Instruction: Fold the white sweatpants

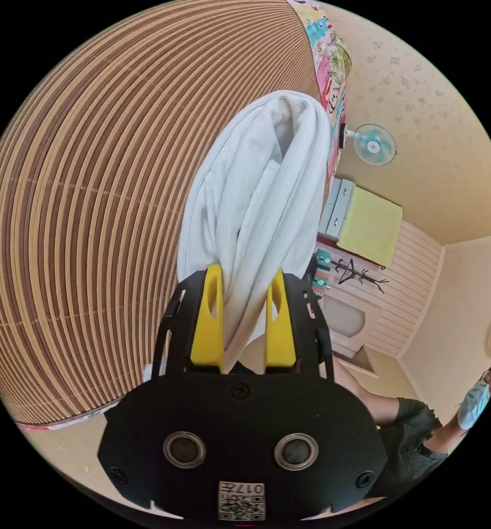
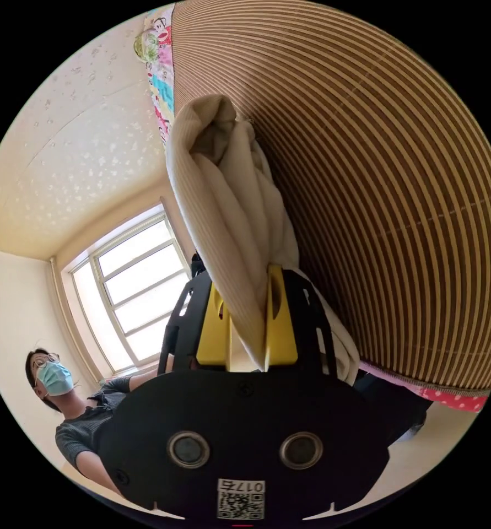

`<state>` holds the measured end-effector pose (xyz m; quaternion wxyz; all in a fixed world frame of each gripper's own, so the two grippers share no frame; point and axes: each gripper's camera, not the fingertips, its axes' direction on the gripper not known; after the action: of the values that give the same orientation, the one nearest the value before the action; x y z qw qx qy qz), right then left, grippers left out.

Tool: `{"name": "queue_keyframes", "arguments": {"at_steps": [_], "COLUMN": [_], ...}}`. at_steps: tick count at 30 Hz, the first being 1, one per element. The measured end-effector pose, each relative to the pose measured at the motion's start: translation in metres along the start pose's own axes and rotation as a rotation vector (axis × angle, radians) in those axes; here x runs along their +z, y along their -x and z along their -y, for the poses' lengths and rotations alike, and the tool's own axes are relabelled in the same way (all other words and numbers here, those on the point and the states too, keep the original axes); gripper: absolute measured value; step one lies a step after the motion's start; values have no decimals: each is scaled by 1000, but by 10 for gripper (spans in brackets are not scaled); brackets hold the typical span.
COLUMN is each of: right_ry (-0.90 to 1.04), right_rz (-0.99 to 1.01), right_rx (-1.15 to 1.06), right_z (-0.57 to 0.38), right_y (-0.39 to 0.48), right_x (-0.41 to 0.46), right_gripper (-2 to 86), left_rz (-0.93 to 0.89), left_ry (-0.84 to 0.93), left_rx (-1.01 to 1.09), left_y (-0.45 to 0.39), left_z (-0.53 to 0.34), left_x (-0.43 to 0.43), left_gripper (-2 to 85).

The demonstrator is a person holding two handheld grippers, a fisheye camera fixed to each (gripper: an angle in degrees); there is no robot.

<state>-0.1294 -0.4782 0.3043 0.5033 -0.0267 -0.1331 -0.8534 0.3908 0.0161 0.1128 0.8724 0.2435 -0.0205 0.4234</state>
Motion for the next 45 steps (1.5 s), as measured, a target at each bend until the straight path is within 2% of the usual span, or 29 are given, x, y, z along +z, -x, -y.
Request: {"name": "queue_keyframes", "arguments": {"at_steps": [3,7,11,14,16,19,21,24,27,30,32,35,37,41,45], "right_ry": [85,227,368,404,453,576,615,696,728,598,418,215,139,72,59], "right_rz": [-42,19,21,29,-59,-340,-378,-422,-542,-538,-442,-322,-314,-338,-478], "right_rx": [-63,-148,-297,-382,-411,-356,-375,-478,-376,-121,55,130,125,51,16], "right_z": [-22,-39,-44,-43,-39,-34,-43,-65,-76,-83,-98,-126,-139,-156,-162], "right_y": [43,119,229,305,334,345,349,342,298,242,213,208,218,251,280], "right_x": [24,86,186,266,319,386,392,367,305,202,114,32,2,-31,-43], "right_gripper": [98,77,76,84,89,71,43,20,10,6,5,4,4,3,3], "left_rz": [57,25,55,120,196,369,410,332,387,335,274,288,248,292,438], "left_ry": [13,-56,-207,-330,-385,-489,-675,-873,-889,-821,-799,-805,-847,-1005,-964], "left_rx": [87,109,153,184,184,-76,-353,-301,-281,-272,-305,-490,-566,-429,-205], "left_y": [-24,-37,-64,-85,-92,-57,-21,-10,6,38,62,101,113,74,17], "left_z": [-31,-82,-150,-185,-196,-207,-243,-282,-293,-285,-278,-275,-283,-305,-293], "left_x": [-32,-104,-224,-317,-372,-448,-481,-463,-402,-332,-301,-274,-270,-260,-207], "left_gripper": [99,95,94,98,107,133,135,121,112,112,112,105,97,95,80]}}
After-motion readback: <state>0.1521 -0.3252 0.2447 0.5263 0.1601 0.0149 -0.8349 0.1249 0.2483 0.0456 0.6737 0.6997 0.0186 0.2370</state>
